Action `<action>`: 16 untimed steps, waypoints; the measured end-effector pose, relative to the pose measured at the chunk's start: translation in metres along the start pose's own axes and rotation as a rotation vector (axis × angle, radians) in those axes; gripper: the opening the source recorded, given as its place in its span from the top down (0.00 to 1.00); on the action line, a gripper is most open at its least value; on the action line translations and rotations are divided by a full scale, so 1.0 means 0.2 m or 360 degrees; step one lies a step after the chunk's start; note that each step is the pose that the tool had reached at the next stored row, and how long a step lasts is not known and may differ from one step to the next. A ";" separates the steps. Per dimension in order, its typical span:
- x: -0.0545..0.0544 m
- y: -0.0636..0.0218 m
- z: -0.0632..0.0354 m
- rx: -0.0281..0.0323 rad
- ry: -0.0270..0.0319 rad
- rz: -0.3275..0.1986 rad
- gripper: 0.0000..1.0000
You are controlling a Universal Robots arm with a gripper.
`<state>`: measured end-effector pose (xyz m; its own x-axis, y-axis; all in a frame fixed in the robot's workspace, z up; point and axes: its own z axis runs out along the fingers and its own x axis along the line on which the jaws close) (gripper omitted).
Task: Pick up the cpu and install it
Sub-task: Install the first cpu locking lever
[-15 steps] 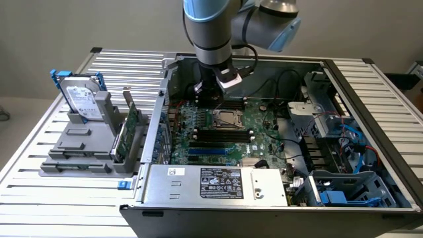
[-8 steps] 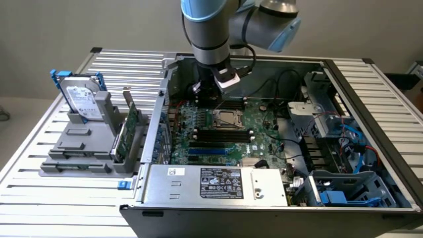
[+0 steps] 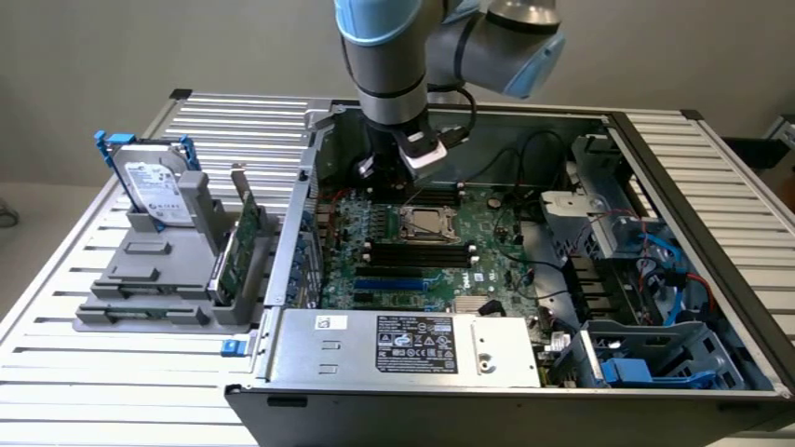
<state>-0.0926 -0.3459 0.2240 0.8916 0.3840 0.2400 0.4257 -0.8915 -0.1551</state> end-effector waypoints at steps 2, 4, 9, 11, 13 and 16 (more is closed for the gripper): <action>0.00 -0.001 0.010 0.00019 -0.00009 -0.0007 0.89; -0.01 -0.003 0.021 0.00038 -0.00023 -0.0015 0.89; -0.02 -0.019 0.043 0.00073 -0.00046 -0.0029 0.89; -0.02 -0.030 0.049 0.00086 -0.00054 -0.0034 0.89; -0.01 -0.038 0.055 0.00102 -0.00064 -0.0040 0.89; -0.01 -0.038 0.058 0.00127 -0.00085 -0.0053 0.89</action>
<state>-0.0966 -0.3373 0.2134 0.8778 0.4146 0.2400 0.4563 -0.8763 -0.1548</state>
